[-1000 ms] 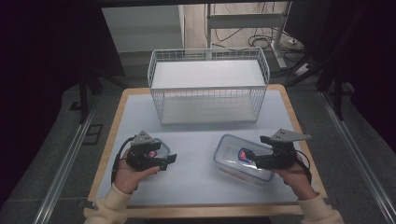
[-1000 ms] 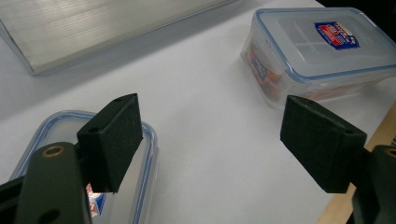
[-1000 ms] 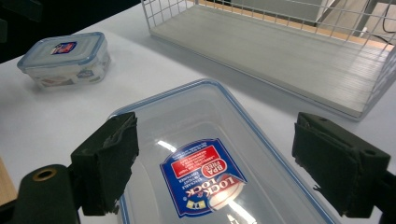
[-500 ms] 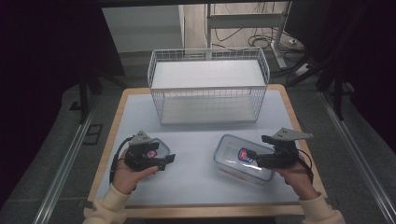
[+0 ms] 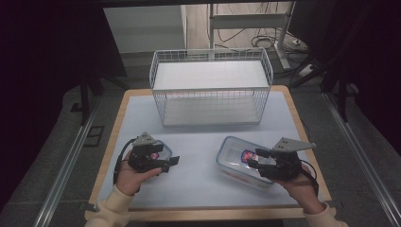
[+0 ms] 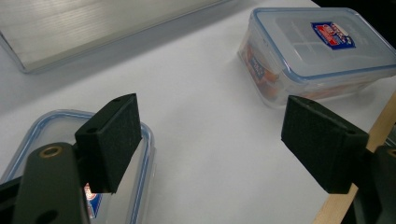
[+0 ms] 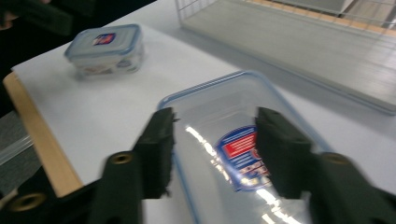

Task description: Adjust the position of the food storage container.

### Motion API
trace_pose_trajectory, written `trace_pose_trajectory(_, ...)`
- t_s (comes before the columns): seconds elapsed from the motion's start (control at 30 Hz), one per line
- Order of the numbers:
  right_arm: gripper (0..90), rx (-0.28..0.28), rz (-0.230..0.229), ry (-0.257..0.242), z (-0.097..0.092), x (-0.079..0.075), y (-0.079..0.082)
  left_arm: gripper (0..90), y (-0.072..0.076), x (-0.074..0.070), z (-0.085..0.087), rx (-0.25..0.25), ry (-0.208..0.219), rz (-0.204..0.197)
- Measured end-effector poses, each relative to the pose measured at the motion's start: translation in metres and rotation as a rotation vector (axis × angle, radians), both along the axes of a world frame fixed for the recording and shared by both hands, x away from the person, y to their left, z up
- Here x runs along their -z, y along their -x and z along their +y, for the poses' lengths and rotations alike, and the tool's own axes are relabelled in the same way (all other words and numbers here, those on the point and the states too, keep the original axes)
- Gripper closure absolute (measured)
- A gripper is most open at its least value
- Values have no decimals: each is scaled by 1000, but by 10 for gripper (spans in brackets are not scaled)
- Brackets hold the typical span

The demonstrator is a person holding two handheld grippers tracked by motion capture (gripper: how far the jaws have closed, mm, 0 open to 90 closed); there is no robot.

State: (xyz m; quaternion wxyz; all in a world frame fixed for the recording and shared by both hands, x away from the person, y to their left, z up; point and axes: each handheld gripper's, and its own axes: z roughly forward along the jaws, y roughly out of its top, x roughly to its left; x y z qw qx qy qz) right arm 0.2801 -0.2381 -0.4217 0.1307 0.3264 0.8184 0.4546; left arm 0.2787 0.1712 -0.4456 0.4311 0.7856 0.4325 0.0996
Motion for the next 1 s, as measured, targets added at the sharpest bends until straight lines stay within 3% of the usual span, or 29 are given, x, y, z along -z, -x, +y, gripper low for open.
trace_pose_trajectory(0.1,596,-30,12,6,2,1,5,197,0,0,0,0,0,0)
trace_pose_trajectory(0.13,667,-55,20,21,4,4,10,197,0,-1,0,0,1,-2)
trace_pose_trajectory(0.17,667,-55,20,21,4,4,10,197,0,-1,0,0,1,-2)
trace_pose_trajectory(0.2,731,-81,35,33,4,8,14,197,1,-1,-1,1,1,-3)
trace_pose_trajectory(0.4,882,-141,80,55,2,23,26,197,0,2,-3,2,-1,7)
trace_pose_trajectory(0.7,894,-178,104,141,2,41,42,197,-1,5,-4,6,-3,21)
trace_pose_trajectory(1.0,894,-140,118,233,-6,59,43,199,-2,8,-5,9,-7,28)
